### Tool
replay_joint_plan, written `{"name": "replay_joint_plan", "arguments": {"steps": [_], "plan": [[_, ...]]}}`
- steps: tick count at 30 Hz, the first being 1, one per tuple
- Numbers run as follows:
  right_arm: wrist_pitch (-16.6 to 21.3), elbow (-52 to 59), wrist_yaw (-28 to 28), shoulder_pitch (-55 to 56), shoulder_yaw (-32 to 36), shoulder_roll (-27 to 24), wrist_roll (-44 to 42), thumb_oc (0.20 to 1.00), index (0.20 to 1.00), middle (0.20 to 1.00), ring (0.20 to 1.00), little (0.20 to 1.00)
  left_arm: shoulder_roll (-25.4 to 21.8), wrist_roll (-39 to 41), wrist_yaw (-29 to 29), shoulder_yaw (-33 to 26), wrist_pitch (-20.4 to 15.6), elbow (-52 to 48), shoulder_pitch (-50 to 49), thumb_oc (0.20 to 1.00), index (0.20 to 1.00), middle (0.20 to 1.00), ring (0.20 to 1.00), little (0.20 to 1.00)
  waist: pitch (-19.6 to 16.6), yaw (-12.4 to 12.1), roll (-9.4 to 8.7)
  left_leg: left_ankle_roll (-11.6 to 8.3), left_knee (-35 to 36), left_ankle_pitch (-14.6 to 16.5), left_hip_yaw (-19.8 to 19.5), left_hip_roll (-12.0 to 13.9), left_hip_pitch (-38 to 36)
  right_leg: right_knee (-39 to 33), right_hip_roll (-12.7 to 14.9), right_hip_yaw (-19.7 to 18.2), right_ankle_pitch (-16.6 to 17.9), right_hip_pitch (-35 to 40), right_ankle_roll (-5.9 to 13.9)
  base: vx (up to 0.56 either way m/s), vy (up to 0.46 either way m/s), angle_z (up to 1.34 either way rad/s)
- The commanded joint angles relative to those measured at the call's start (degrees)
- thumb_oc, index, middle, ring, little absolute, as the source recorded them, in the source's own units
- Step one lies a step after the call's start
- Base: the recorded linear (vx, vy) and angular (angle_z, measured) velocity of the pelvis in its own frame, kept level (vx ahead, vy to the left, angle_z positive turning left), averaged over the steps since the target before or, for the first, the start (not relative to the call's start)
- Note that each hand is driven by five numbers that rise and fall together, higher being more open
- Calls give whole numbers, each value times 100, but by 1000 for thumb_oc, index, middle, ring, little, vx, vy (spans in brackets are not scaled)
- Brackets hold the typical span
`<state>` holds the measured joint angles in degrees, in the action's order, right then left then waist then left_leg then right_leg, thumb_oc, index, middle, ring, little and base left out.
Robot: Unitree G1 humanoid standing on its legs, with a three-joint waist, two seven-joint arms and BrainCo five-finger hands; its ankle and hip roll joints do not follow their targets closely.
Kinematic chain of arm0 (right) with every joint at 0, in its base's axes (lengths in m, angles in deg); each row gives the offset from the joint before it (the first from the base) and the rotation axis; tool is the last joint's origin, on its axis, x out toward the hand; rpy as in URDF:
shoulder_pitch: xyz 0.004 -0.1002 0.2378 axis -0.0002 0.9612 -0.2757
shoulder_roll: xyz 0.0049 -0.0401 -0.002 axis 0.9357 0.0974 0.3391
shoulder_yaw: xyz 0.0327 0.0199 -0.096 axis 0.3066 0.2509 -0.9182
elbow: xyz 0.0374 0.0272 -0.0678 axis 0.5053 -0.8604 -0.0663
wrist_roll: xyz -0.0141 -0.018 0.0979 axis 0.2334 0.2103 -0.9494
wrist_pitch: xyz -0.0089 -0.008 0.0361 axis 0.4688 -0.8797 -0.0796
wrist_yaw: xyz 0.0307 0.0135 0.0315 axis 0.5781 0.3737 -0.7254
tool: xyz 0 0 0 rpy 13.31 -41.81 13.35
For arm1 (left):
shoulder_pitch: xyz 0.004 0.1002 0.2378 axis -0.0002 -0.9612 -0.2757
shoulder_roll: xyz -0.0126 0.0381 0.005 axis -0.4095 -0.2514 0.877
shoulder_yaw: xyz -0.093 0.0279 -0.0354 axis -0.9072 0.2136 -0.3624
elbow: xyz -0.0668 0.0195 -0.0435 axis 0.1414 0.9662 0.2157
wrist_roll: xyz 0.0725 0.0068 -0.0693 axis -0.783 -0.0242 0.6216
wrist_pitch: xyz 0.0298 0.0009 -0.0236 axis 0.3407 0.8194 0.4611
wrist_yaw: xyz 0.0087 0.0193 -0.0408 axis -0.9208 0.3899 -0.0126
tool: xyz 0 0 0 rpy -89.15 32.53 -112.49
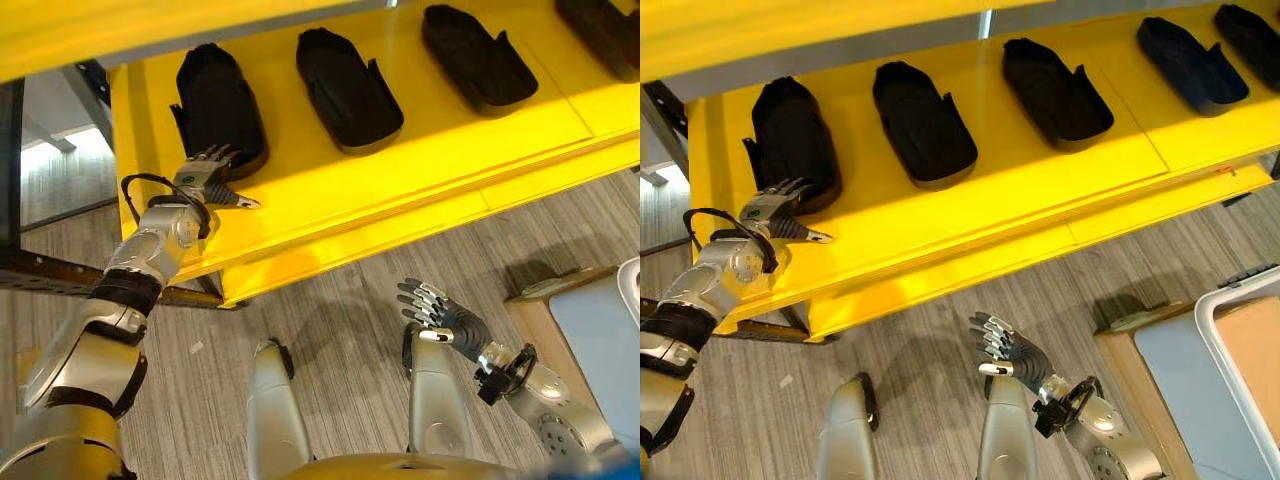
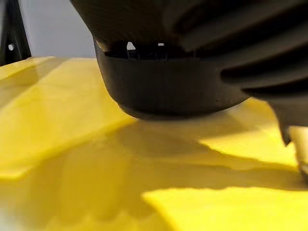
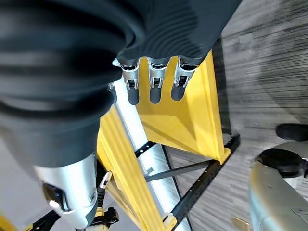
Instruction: Move parts from the plastic box to the shelf.
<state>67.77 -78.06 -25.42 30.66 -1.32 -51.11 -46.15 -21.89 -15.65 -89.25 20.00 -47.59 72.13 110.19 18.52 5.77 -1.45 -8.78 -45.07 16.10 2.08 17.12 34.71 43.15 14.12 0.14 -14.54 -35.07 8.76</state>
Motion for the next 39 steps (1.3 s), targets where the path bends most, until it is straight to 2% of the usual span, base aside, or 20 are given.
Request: {"name": "replay_joint_plan", "arguments": {"steps": [1,4,5,6,7,9,11,12,13,14,15,18,19,20,21,25,26,28,29,39], "plan": [[380,264,-23,-231,-10,12,-107,1000,1000,1000,1000,1000,427,-518,444,1048,139,1235,-783,1000,1000,1000,1000,1000,200,125,-354,8,211,-503,-277,114,-117,351,138,-439,275,-86,-18,-86,-6,-2],[428,242,7,-300,-99,-17,-147,1000,1000,1000,1000,1000,639,-597,371,1231,140,1674,-650,1000,1000,1000,1000,1000,221,150,-362,29,289,-694,-267,117,-59,266,128,-445,451,-142,-40,0,1,0],[450,242,11,-309,-130,-35,-155,1000,1000,1000,1000,1000,704,-621,360,1259,143,1825,-673,1000,1000,1000,1000,1000,202,156,-364,-4,227,-522,-263,135,-119,340,135,-449,284,-91,-13,0,0,0],[462,238,21,-322,-136,-38,-162,1000,1000,1000,1000,1000,745,-646,339,1274,135,1881,-683,1000,1000,1000,1000,1000,212,158,-364,26,290,-693,-249,126,-71,276,124,-450,445,-144,-37,94,7,-4],[468,238,28,-331,-148,-48,-162,1000,1000,1000,1000,1000,786,-663,343,1289,130,1952,-712,1000,1000,1000,1000,1000,191,164,-360,-7,235,-522,-248,144,-133,345,131,-456,281,-92,-10,6,2,-3],[494,219,46,-348,-157,-51,-172,1000,1000,1000,1000,1000,836,-724,309,1283,126,2045,-784,1000,1000,1000,1000,1000,203,166,-369,20,282,-688,-247,138,-74,293,117,-469,439,-155,-41,0,0,0],[508,206,66,-352,-168,-56,-166,1000,1000,1000,1000,1000,867,-750,299,1284,125,2119,-839,1000,1000,1000,1000,1000,187,169,-368,-9,221,-514,-248,154,-130,360,124,-471,273,-99,-12,1,-1,-2],[551,211,77,-365,-180,-73,-176,1000,1000,1000,1000,1000,902,-853,268,1296,125,2200,-916,1000,1000,1000,1000,1000,198,173,-382,15,289,-689,-244,144,-83,286,113,-475,435,-143,-42,5,-6,-4],[562,217,96,-372,-186,-76,-166,1000,1000,1000,1000,1000,923,-880,272,1300,128,2245,-968,1000,1000,1000,1000,1000,179,174,-383,-16,227,-516,-245,154,-140,353,119,-474,280,-93,-12,-80,-6,-6],[566,229,100,-376,-177,-91,-176,1000,1000,1000,1000,1000,934,-892,275,1286,121,2272,-1015,1000,1000,1000,1000,1000,189,177,-390,13,278,-685,-247,146,-79,287,111,-478,440,-143,-39,93,-1,-2],[570,218,116,-374,-177,-86,-172,1000,1000,1000,1000,1000,927,-921,277,1292,119,2289,-1063,1000,1000,1000,1000,1000,170,178,-380,-19,225,-514,-246,162,-141,349,117,-476,280,-88,-8,0,0,0],[604,176,128,-405,-183,-84,-164,1000,1000,1000,1000,1000,886,-972,275,1273,90,2320,-1184,1000,1000,1000,1000,1000,168,181,-369,-26,231,-514,-236,169,-158,338,117,-472,282,-70,-1,0,1,-1],[616,184,124,-420,-189,-95,-164,1000,1000,1000,1000,1000,868,-989,271,1259,86,2344,-1220,1000,1000,1000,1000,1000,183,182,-373,2,295,-687,-231,156,-106,268,109,-474,444,-117,-27,0,0,0],[614,180,124,-416,-192,-96,-164,1000,1000,1000,1000,1000,870,-988,273,1262,84,2346,-1226,1000,1000,1000,1000,1000,167,183,-367,-27,238,-517,-234,169,-163,334,117,-473,284,-66,0,-84,0,-3],[623,190,124,-429,-202,-95,-170,1000,1000,1000,1000,1000,864,-1042,267,1233,81,2384,-1335,1000,1000,1000,1000,1000,179,186,-374,2,299,-686,-220,165,-123,267,104,-477,441,-109,-26,91,5,-3],[650,169,160,-455,-216,-81,-168,1000,1000,1000,1000,1000,859,-1064,206,1176,93,2467,-1530,1000,1000,1000,1000,1000,144,187,-364,-35,260,-523,-211,180,-206,321,114,-488,291,-46,9,2,2,-1],[658,177,163,-472,-217,-78,-177,1000,1000,1000,1000,1000,844,-1047,213,1172,72,2437,-1525,1000,1000,1000,1000,1000,155,184,-364,-8,320,-693,-206,168,-154,244,104,-499,452,-87,-18,-84,-3,-3],[681,174,191,-485,-237,-70,-184,1000,1000,1000,1000,1000,863,-1006,188,1156,65,2386,-1530,1000,1000,1000,1000,1000,132,186,-351,-36,272,-520,-209,174,-229,315,117,-499,286,-30,6,3,-1,-2],[695,156,204,-513,-247,-62,-178,1000,1000,1000,1000,1000,875,-977,143,1147,68,2359,-1516,1000,1000,1000,1000,1000,142,180,-353,-8,355,-703,-199,156,-194,240,111,-494,447,-65,-20,0,0,0],[798,115,363,-705,-280,17,-73,1000,1000,1000,1000,1000,502,-1014,96,1139,-171,1257,-1907,1000,1000,1000,1000,1000,237,30,-225,-7,351,-656,-227,104,-378,320,165,-457,366,160,-36,-14,-12,2]]}}
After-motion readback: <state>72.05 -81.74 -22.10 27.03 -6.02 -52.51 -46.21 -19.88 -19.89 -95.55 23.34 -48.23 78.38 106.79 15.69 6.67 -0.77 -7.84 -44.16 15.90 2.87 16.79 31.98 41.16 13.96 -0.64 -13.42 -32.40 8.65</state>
